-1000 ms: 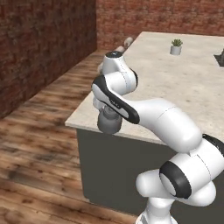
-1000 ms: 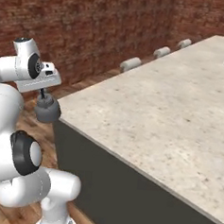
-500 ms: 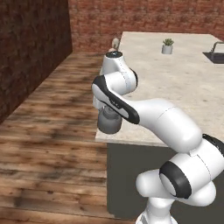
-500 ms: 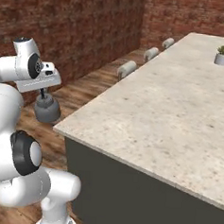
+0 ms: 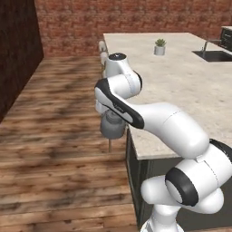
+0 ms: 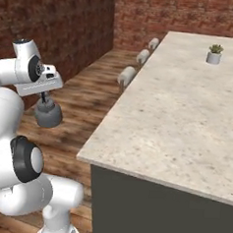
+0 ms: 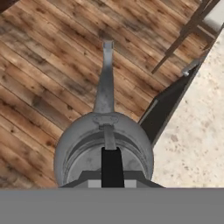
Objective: The kettle is done boiling. Turn off the stove, then wait for 300 timesteps before moving the kettle to the dining table.
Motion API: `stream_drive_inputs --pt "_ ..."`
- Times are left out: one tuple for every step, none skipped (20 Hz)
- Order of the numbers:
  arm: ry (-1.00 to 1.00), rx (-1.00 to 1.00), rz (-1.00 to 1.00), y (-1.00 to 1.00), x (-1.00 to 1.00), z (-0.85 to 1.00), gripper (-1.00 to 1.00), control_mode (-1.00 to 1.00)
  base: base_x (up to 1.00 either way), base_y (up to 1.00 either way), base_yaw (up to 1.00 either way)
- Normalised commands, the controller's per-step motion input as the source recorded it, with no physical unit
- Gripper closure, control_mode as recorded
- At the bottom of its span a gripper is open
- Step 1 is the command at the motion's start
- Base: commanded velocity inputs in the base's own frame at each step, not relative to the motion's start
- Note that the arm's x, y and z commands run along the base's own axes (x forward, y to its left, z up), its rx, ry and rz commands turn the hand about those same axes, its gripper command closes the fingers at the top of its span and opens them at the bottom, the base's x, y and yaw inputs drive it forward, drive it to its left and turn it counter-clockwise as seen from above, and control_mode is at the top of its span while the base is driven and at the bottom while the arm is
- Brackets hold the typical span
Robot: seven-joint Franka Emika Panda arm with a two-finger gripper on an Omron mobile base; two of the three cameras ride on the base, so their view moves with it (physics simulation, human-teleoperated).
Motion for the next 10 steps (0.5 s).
stream_drive_inputs --pt "0.0 0.0 0.0 0.0 0.0 0.0 1.0 1.0 0.54 0.83 -0.39" --pt "0.0 0.0 0.0 0.0 0.0 0.0 1.0 1.0 0.54 0.84 -0.4" --pt "0.0 0.0 0.0 0.0 0.0 0.0 1.0 1.0 0.54 0.83 -0.4" --pt "0.0 0.0 0.0 0.0 0.0 0.0 1.0 1.0 0.53 0.83 -0.4" --pt "0.0 0.0 0.0 0.0 0.0 0.0 1.0 1.0 0.52 0.82 -0.4" --pt "0.0 0.0 0.0 0.0 0.0 0.0 1.0 1.0 0.52 0.82 -0.4" --pt "0.0 0.0 0.0 0.0 0.0 0.0 1.0 1.0 0.52 0.82 -0.41" --pt "0.0 0.0 0.0 0.0 0.0 0.0 1.0 1.0 0.51 0.82 -0.41" --pt "0.0 0.0 0.0 0.0 0.0 0.0 1.0 1.0 0.51 0.82 -0.41" --pt "0.0 0.0 0.0 0.0 0.0 0.0 1.0 1.0 0.52 0.82 -0.41"
